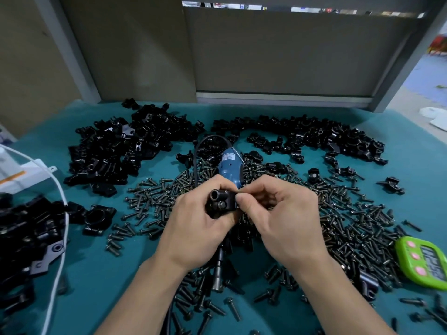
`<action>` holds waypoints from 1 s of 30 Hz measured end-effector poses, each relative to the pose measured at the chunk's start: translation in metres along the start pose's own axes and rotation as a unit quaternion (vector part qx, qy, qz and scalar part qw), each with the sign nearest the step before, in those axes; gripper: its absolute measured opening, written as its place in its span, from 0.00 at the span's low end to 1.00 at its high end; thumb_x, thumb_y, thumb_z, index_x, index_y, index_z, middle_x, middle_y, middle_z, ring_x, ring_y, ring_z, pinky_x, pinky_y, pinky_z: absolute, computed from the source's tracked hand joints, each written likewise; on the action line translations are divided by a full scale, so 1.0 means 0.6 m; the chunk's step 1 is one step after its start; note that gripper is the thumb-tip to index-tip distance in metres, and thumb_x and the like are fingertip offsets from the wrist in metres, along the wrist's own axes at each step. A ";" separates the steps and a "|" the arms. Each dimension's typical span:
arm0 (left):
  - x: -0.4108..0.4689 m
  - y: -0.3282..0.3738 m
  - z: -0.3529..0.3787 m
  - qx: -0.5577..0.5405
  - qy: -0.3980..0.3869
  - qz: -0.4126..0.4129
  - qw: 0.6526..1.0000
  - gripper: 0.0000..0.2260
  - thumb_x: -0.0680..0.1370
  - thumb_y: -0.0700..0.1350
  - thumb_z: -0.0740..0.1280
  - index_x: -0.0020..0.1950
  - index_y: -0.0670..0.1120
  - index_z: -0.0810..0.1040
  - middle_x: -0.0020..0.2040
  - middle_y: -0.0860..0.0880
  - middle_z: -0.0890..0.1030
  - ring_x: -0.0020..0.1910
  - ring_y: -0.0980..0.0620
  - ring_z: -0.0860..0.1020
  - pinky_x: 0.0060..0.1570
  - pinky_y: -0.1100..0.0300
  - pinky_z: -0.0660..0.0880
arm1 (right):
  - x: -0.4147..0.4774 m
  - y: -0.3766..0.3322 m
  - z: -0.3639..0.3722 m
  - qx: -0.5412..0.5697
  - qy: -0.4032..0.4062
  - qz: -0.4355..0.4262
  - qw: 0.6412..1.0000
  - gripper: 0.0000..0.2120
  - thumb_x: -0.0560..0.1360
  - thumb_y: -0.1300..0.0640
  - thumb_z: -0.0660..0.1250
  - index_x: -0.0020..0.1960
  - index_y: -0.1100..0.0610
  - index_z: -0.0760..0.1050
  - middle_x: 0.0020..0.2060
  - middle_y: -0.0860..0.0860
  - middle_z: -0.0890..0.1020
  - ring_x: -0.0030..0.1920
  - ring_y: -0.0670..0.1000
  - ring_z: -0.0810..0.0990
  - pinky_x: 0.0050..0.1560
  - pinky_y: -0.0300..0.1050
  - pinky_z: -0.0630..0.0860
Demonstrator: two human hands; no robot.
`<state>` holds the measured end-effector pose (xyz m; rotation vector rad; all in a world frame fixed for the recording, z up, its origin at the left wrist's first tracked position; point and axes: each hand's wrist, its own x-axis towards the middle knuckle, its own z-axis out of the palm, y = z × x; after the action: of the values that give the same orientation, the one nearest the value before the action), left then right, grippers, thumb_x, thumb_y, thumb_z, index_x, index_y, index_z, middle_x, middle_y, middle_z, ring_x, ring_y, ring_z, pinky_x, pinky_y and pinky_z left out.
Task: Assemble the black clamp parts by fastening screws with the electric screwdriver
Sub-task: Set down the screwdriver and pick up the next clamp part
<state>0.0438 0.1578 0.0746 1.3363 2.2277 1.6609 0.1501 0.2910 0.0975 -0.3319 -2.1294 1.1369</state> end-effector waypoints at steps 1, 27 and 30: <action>-0.002 0.002 0.000 0.016 0.006 0.007 1.000 0.07 0.76 0.51 0.73 0.51 0.57 0.78 0.41 0.55 0.81 0.39 0.51 0.81 0.36 0.59 0.76 | -0.001 0.000 0.004 -0.009 -0.003 0.001 1.000 0.07 0.76 0.59 0.76 0.41 0.49 0.83 0.34 0.43 0.83 0.35 0.46 0.82 0.34 0.36 0.78; -0.008 0.001 -0.002 0.077 0.008 0.017 0.997 0.08 0.69 0.44 0.72 0.43 0.53 0.76 0.34 0.54 0.79 0.34 0.51 0.77 0.32 0.63 0.69 | 0.003 0.006 -0.005 -0.109 -0.156 -0.015 0.982 0.07 0.78 0.63 0.70 0.43 0.53 0.77 0.30 0.48 0.75 0.30 0.48 0.70 0.29 0.37 0.65; -0.011 0.000 -0.001 0.104 0.021 0.021 0.994 0.07 0.70 0.45 0.72 0.42 0.53 0.75 0.33 0.54 0.76 0.33 0.51 0.75 0.31 0.65 0.66 | 0.006 0.009 -0.001 -0.114 -0.171 0.017 0.978 0.08 0.81 0.57 0.69 0.42 0.52 0.77 0.29 0.48 0.75 0.31 0.48 0.71 0.30 0.41 0.66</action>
<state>0.0478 0.1529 0.0722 1.4118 2.4734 1.5180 0.1476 0.2964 0.0949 -0.2933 -2.5765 1.0269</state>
